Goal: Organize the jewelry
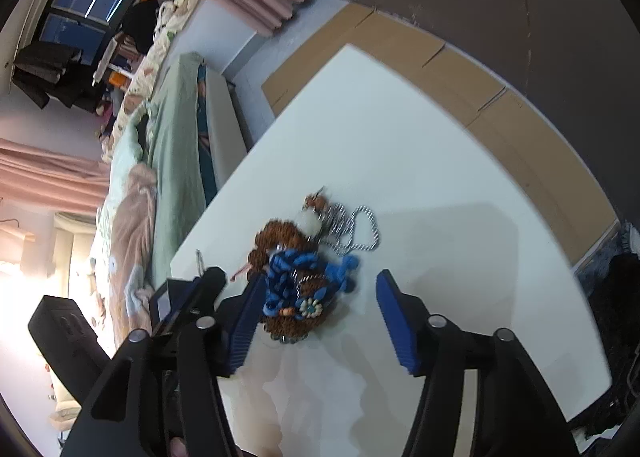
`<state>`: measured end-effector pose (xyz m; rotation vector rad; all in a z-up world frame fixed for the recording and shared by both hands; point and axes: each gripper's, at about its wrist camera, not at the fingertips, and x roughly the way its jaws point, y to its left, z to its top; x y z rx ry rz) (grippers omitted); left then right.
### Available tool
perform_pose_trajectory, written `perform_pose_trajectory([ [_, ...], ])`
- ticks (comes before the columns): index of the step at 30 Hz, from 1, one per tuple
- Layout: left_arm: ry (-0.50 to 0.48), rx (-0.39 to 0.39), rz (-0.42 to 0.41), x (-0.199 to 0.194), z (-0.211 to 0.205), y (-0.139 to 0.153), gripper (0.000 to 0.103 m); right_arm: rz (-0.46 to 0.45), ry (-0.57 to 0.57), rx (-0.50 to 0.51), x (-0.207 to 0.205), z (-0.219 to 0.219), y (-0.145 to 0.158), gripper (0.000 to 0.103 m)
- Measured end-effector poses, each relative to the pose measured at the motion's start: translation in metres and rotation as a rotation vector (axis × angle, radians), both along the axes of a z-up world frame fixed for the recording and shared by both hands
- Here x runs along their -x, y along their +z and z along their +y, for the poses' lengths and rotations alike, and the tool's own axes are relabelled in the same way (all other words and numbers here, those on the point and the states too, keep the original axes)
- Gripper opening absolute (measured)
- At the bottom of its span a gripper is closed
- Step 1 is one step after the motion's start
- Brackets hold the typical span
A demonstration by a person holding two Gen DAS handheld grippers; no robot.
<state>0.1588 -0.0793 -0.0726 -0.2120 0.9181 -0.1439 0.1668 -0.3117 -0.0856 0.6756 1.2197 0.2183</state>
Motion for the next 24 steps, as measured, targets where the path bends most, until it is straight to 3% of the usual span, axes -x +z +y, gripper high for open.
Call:
perform_pose_trajectory([
  [7,0.028,0.002,-0.012,0.008,0.02,0.006,0.05,0.054,0.0,-0.041,-0.002,0.014,-0.02,0.046],
  [13,0.043,0.009,-0.018,0.015,0.031,0.012,0.05,0.081,-0.038,-0.055,-0.003,0.023,-0.033,0.029],
  [15,0.048,0.013,-0.021,0.018,0.034,0.014,0.05,0.072,-0.053,-0.058,-0.002,0.023,-0.032,0.017],
  [17,0.053,0.015,-0.026,0.02,0.039,0.017,0.05,0.041,-0.059,-0.027,0.0,0.025,-0.024,0.014],
  [24,0.087,0.024,-0.051,0.035,0.059,0.029,0.05,-0.065,-0.034,-0.014,0.007,0.033,0.003,0.013],
])
